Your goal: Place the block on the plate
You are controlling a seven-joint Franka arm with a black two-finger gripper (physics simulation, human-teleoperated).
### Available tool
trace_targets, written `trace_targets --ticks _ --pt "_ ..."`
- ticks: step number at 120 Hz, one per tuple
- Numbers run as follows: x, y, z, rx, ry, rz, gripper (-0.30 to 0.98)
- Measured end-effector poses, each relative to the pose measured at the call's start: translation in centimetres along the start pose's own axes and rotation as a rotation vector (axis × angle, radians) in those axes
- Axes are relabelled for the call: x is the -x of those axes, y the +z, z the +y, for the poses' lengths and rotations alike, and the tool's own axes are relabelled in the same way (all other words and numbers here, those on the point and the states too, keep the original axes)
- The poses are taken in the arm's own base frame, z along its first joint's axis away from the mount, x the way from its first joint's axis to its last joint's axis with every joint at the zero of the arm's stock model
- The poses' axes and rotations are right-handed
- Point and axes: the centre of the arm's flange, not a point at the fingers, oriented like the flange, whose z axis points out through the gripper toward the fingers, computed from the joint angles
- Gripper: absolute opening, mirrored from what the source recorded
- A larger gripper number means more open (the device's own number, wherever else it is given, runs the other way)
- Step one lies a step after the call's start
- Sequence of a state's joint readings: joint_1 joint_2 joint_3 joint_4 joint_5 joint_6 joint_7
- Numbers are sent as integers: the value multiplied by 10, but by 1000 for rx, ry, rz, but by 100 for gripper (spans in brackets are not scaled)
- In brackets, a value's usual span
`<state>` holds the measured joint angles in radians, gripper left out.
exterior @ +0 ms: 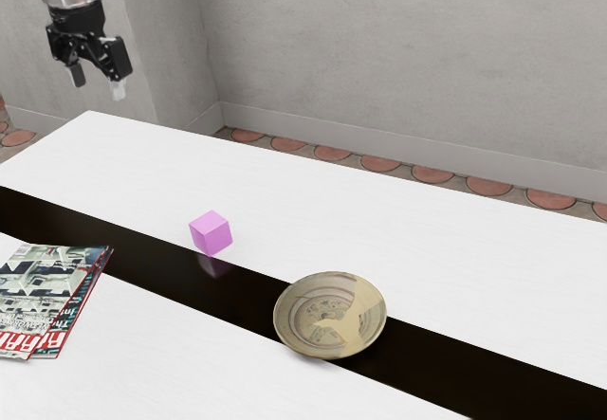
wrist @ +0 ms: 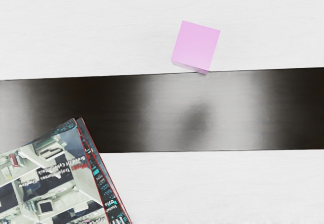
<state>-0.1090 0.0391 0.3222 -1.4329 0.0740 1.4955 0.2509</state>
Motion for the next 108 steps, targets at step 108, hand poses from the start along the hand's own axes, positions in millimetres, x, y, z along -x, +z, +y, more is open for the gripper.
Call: trace_targets --ticks 108 --pt "-95 277 49 111 135 -90 69"
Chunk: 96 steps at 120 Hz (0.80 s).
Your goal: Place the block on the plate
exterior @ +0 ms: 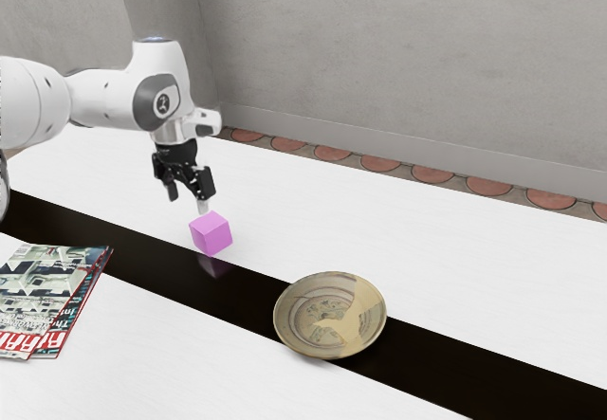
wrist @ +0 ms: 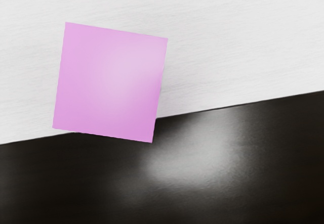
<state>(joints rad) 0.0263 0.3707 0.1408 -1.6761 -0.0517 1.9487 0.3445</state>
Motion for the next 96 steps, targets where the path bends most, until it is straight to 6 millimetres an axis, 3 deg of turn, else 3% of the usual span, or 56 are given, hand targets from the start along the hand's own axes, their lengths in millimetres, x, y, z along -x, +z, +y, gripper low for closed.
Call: trace_targets --ticks 58,96 --pt "-34 52 -23 15 79 -14 69" --pt "-46 64 -30 -8 137 -22 69"
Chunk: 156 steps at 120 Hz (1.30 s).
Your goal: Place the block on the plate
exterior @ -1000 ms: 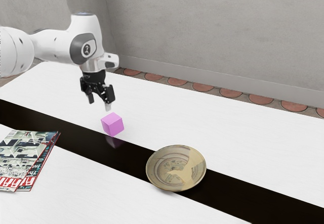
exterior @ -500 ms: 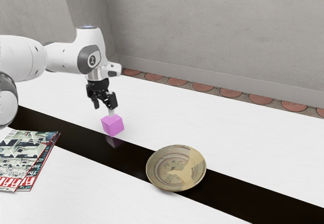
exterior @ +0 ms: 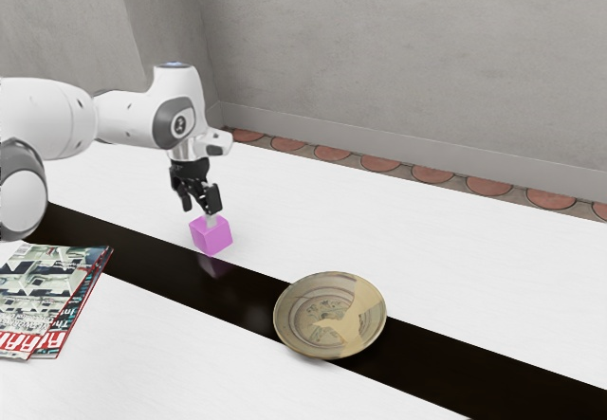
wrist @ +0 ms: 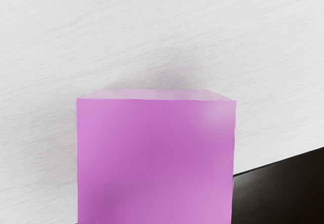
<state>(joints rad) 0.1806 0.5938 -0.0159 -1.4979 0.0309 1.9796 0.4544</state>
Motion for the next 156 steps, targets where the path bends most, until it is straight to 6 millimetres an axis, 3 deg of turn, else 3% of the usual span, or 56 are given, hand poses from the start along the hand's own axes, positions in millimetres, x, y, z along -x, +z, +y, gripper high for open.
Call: trace_targets --ticks 82,115,156 --pt "-19 49 -2 17 52 -21 67" --pt "-21 51 -3 5 61 -13 45" --pt "-20 46 -5 -17 68 -12 40"
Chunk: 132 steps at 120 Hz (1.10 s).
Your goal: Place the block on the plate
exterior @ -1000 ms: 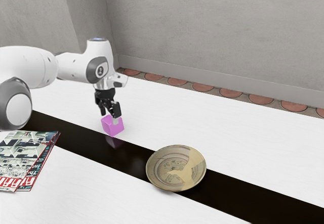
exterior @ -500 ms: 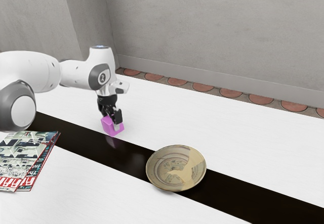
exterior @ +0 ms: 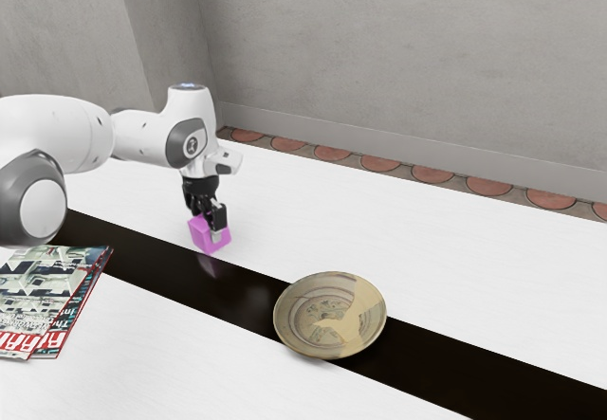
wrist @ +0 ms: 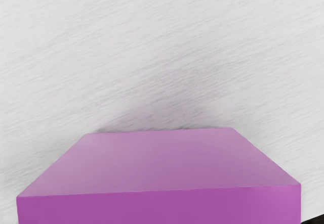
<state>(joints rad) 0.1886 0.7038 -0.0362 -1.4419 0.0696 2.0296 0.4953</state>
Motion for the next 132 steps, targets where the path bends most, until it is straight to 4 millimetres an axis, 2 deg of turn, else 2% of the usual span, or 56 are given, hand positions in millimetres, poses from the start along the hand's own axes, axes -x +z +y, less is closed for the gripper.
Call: trace_targets --ticks 24,68,116,132 --pt "-2 -10 6 -21 14 3 41" --pt "-14 -49 47 -69 66 24 39" --pt "-41 -70 135 -90 158 27 39" --pt "-51 -77 171 -98 194 32 38"
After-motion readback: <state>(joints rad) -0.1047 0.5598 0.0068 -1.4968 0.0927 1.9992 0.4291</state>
